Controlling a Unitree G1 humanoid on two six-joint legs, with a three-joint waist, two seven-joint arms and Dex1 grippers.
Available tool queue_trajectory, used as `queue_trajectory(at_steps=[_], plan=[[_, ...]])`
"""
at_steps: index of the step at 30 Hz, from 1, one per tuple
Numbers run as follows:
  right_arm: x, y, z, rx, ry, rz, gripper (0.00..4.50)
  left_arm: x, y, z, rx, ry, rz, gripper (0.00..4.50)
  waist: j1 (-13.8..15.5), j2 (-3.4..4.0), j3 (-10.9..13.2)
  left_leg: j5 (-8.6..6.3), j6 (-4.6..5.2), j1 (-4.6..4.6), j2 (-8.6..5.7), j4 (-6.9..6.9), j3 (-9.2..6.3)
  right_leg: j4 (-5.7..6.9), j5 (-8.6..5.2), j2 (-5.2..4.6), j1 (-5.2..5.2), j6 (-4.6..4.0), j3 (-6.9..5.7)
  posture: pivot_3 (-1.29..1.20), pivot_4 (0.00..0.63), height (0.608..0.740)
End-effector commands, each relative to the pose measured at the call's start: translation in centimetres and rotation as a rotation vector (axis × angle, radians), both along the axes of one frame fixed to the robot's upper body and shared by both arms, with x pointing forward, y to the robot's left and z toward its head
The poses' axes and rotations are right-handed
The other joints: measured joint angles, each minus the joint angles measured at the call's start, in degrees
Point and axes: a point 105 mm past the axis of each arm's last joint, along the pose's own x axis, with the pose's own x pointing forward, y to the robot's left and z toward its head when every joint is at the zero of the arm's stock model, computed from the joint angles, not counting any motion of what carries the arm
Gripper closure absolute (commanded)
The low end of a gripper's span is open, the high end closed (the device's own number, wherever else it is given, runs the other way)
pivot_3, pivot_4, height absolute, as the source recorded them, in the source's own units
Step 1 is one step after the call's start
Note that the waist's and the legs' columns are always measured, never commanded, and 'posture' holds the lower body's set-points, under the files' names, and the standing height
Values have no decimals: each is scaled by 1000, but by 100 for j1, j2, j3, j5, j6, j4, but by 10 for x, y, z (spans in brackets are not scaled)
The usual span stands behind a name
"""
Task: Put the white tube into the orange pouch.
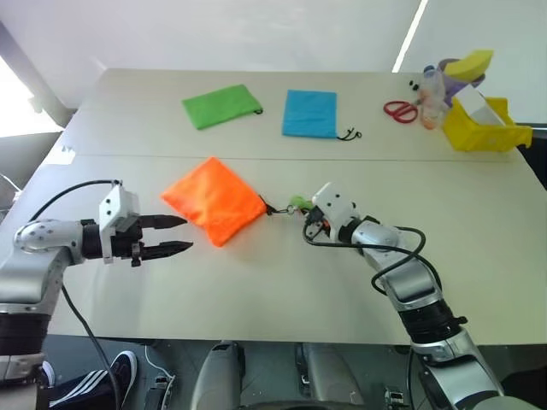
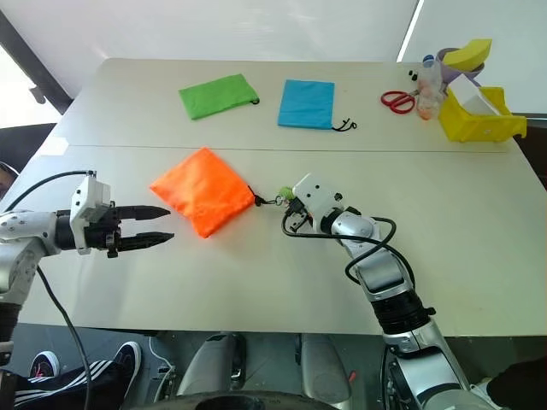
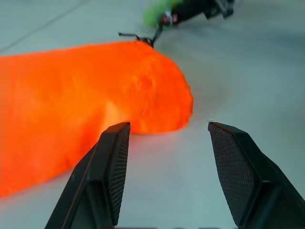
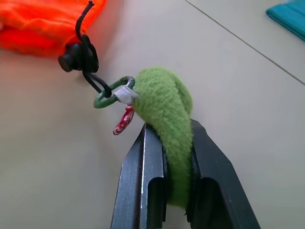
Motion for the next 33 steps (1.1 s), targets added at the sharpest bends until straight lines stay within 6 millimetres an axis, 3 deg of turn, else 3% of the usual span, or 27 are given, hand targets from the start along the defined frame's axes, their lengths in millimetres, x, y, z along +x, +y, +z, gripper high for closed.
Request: queue_trajectory(at_steps=[1,4,6,12,16,24,27,33], plan=[[3,2,10,-3,-48,11,4301,16,-14,35,-87,-91,-5,1729,70,-2,-1,0,0,-1,-1,6,0,0,0,2,1,1,0,0,150,740],[6,-1,10,-5,-56,-4,4301,32,-33,43,-88,-102,-40,1729,87,-2,-1,1,0,0,-4,11,2,1,4,2,5,6,1,0,150,740],[7,0,11,-1,-61,-9,4301,47,-61,42,-22,-118,-139,1729,132,-3,-1,1,0,3,-11,13,-3,1,4,3,11,7,-4,0,150,740],[10,0,11,-2,-70,-23,4301,80,-103,25,158,-137,-276,1729,45,-3,-2,4,-4,-3,-15,12,6,-2,8,2,3,14,4,0,150,740],[12,-4,12,-12,-83,-42,4301,82,-126,15,207,-48,-403,1729,60,-3,-2,4,-4,-27,-6,4,-1,3,8,17,-29,13,2,0,150,740],[13,-2,15,2,-99,-59,4301,97,-150,-8,482,-78,-446,1729,78,-4,-1,4,-4,-38,-12,11,4,3,8,8,-38,14,4,0,150,740],[14,-3,16,1,-103,-63,4301,99,-156,-13,493,-75,-438,1729,74,-4,-1,4,-4,-38,-12,10,3,3,8,10,-39,14,3,0,150,740],[14,-3,16,1,-108,-69,4301,102,-151,-25,561,-90,-411,1729,73,-4,-1,4,-4,-38,-10,10,2,6,8,10,-40,14,3,0,150,740]])
